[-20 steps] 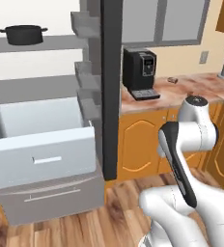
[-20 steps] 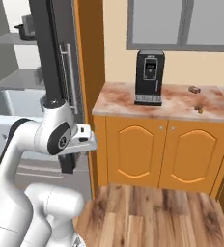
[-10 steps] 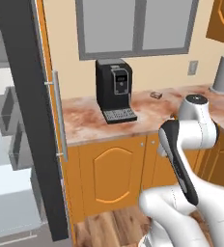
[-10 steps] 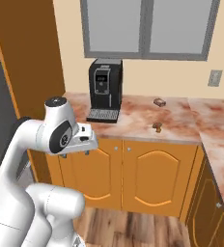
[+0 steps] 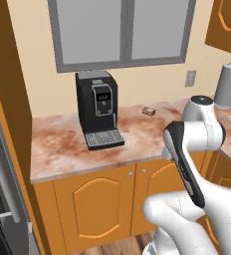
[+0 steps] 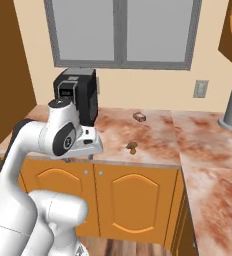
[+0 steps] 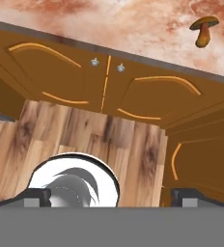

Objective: Place the avocado and mushroom inside the fridge drawer. Close the drawer after placing the vegetables.

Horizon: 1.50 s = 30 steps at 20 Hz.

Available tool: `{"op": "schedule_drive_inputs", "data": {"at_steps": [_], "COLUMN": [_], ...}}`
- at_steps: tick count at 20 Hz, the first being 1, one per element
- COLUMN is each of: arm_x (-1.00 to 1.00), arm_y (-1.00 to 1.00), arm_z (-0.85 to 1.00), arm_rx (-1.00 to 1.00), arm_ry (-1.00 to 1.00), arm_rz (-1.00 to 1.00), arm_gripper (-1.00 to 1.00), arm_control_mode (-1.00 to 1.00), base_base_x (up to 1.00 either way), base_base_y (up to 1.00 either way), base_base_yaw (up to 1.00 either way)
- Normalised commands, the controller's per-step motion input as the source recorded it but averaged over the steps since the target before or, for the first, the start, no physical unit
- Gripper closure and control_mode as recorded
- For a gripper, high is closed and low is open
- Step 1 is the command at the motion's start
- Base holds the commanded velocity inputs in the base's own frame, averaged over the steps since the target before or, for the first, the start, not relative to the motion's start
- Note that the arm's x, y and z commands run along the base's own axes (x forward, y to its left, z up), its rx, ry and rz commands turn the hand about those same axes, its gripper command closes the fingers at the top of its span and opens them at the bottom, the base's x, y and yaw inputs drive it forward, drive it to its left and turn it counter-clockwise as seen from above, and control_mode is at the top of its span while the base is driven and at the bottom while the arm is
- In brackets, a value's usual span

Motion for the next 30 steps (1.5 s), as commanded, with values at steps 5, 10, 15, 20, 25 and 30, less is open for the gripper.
{"op": "schedule_drive_inputs", "data": {"at_steps": [5, 10, 15, 20, 25, 30], "arm_x": [0.27, 0.99, 0.74, 0.41, 0.5, 0.29], "arm_y": [-0.1, -0.04, -0.17, -0.62, -0.72, -0.58], "arm_z": [0.0, 0.0, -0.06, -0.26, -0.46, -0.29], "arm_rx": [0.03, 0.05, 0.0, 0.0, 0.0, 0.04], "arm_ry": [0.0, 0.01, 0.04, 0.0, 0.0, 0.0], "arm_rz": [0.0, -0.16, -0.16, -0.15, -0.06, -0.04], "arm_gripper": [-1.0, -1.0, -1.0, -1.0, -1.0, -1.0], "arm_control_mode": [-1.0, -1.0, -1.0, -1.0, -1.0, -1.0], "base_base_x": [0.1, 0.0, 0.0, 0.0, 0.0, 0.0], "base_base_y": [-0.09, 0.0, 0.0, 0.0, 0.0, 0.0], "base_base_yaw": [0.0, 0.0, 0.0, 0.0, 0.0, 0.0]}}
